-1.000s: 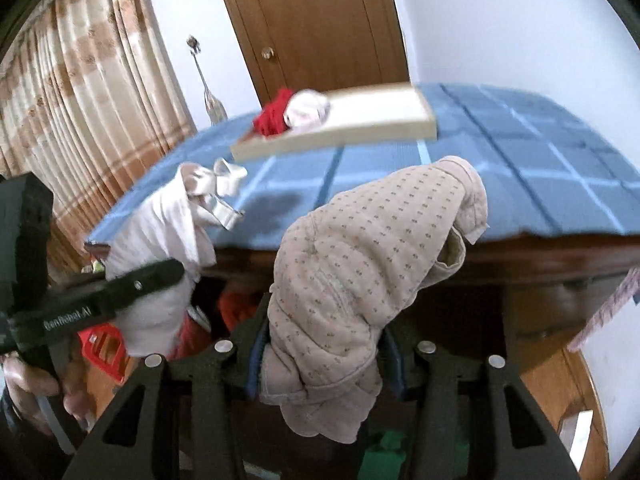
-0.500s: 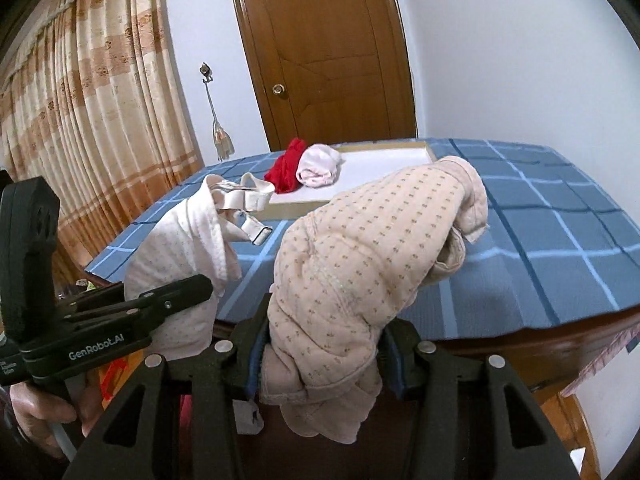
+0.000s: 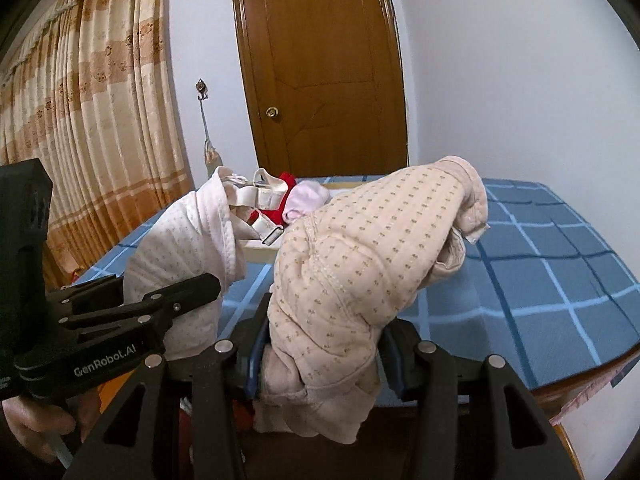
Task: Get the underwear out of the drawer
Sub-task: 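Lift both dotted garments out of the drawer and carry them over the tray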
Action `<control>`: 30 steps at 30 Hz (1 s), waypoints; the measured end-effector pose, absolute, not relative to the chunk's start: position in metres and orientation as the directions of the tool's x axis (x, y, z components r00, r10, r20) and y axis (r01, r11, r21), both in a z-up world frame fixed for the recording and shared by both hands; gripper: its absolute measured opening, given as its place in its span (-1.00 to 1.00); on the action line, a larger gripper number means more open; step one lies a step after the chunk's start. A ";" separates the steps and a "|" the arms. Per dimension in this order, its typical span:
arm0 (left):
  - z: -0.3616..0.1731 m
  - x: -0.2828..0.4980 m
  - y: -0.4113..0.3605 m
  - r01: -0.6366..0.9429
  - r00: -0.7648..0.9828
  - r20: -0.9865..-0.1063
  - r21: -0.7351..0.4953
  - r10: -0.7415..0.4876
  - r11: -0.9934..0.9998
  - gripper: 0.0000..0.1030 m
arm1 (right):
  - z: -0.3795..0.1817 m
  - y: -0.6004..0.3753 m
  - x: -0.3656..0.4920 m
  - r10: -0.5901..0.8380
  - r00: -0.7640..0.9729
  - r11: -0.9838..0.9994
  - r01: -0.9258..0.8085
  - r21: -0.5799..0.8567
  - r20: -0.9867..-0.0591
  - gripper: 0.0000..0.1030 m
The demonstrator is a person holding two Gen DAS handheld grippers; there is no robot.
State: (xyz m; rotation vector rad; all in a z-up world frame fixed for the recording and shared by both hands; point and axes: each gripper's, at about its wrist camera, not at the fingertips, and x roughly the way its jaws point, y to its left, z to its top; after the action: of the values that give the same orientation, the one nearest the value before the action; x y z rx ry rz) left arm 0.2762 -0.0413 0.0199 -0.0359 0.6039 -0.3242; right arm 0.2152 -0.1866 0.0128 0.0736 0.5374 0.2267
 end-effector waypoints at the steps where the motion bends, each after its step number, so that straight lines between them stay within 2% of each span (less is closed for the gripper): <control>1: 0.021 0.279 -0.042 0.289 0.776 -0.550 -0.124 -0.308 0.949 -0.20 | 0.014 -0.187 0.218 0.229 0.838 0.973 -0.191 0.128 -0.495 -0.03; 17: 0.037 0.330 -0.057 0.252 0.829 -0.495 -0.083 -0.259 0.964 -0.20 | 0.030 -0.187 0.267 0.186 0.884 0.983 -0.171 0.072 -0.428 -0.03; 30: 0.034 0.384 -0.056 0.194 0.848 -0.481 -0.108 -0.222 0.975 -0.20 | 0.027 -0.188 0.329 0.147 0.902 0.988 -0.153 0.020 -0.406 -0.03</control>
State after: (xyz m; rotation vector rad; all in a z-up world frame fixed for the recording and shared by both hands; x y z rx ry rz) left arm 0.3837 -0.0563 0.0344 -0.0563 0.5133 -0.2193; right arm 0.3287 -0.1877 0.0272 -0.0123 0.4187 0.1551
